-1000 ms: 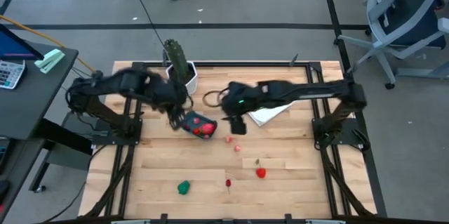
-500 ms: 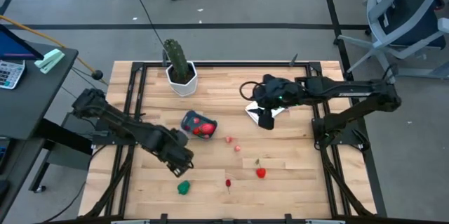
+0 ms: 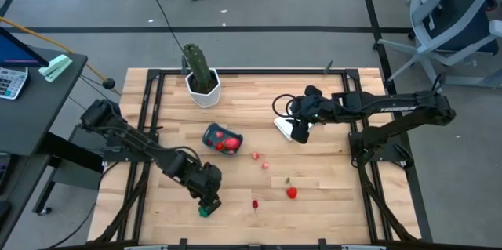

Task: Pick and placing Produce into tupperware
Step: Put the green bell pepper into the blue bin

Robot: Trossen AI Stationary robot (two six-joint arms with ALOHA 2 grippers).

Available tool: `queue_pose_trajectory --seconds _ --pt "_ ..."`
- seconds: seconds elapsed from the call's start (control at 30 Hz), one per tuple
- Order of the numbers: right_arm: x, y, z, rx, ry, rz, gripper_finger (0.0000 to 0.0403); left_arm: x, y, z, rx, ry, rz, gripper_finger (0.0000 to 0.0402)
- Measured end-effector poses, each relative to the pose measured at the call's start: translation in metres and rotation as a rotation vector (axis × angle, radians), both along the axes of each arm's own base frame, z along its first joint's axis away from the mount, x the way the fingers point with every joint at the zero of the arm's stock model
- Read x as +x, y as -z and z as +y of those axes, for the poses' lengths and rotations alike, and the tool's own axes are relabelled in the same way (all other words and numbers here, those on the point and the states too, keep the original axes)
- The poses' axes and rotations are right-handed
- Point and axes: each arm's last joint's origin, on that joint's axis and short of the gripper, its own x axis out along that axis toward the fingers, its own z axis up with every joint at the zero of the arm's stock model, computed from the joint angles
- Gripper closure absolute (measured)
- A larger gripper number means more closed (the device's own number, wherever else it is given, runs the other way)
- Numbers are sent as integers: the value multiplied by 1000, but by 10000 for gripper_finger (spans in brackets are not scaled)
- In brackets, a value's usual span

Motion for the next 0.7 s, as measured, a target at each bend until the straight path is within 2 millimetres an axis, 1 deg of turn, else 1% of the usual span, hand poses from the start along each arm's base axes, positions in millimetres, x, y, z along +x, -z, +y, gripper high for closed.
queue_pose_trajectory --seconds 0.2,0.3,0.37,0.47,0.6,0.7 --pt "1 0 0 21 24 -22 173 -8 11 -14 6 -43 94 181" --pt "2 -1 0 26 28 -30 173 -12 24 -26 29 -58 147 158" --pt "2 -1 0 27 29 -31 173 -10 33 -35 22 -69 159 143" --pt "2 -1 0 30 26 -34 173 -13 49 -43 51 -79 210 126" --pt "2 -1 0 31 24 -36 172 -11 64 -49 80 -75 226 114" --pt "2 -1 1 39 19 -35 172 -9 69 -48 93 -84 232 113"
